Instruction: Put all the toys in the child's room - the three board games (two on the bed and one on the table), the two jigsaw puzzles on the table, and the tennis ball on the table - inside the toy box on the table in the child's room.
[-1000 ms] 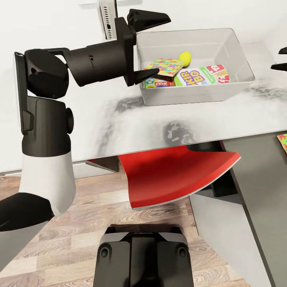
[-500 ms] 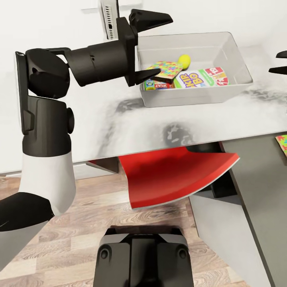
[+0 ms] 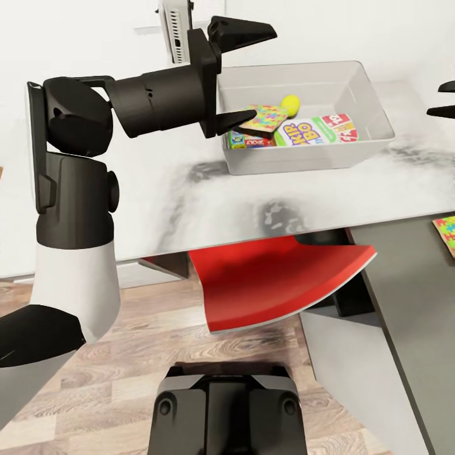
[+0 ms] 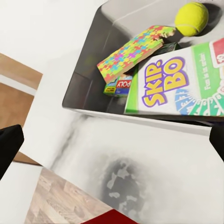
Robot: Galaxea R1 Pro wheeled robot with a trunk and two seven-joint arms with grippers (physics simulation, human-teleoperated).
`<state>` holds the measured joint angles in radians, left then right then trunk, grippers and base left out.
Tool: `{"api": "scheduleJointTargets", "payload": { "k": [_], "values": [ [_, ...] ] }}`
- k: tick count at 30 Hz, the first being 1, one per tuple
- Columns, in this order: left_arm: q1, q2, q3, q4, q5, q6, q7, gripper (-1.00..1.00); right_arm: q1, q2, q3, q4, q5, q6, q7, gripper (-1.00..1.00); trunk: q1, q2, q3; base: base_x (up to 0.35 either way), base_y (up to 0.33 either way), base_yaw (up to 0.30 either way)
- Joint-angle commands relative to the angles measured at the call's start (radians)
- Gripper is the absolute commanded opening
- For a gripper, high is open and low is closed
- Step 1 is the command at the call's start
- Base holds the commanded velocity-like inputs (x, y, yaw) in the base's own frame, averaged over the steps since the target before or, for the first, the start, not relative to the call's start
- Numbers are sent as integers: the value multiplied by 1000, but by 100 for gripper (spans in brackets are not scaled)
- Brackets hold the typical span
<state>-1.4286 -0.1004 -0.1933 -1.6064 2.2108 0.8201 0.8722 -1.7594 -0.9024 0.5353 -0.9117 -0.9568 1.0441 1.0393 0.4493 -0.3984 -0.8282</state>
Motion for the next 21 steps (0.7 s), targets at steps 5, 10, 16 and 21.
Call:
{"api": "scheduleJointTargets", "payload": {
  "k": [5, 10, 16, 21],
  "values": [
    [-1, 0, 0, 0, 9, 1, 10, 100, -2, -7, 5, 1, -1, 3, 4, 100, 1, -2, 7, 0, 68, 0],
    [0, 0, -1, 0, 9, 1, 11, 100, -2, -13, 5, 1, -1, 3, 4, 100, 1, -2, 15, 0, 157, 0],
    [0, 0, -1, 0, 9, 1, 11, 100, -1, -29, 6, 2, -2, 3, 4, 100, 1, -2, 24, 0, 225, 0],
    [0, 1, -1, 0, 9, 1, 11, 100, 0, -50, 7, 1, -3, 3, 4, 100, 1, -2, 32, 0, 262, 0]
  ]
}}
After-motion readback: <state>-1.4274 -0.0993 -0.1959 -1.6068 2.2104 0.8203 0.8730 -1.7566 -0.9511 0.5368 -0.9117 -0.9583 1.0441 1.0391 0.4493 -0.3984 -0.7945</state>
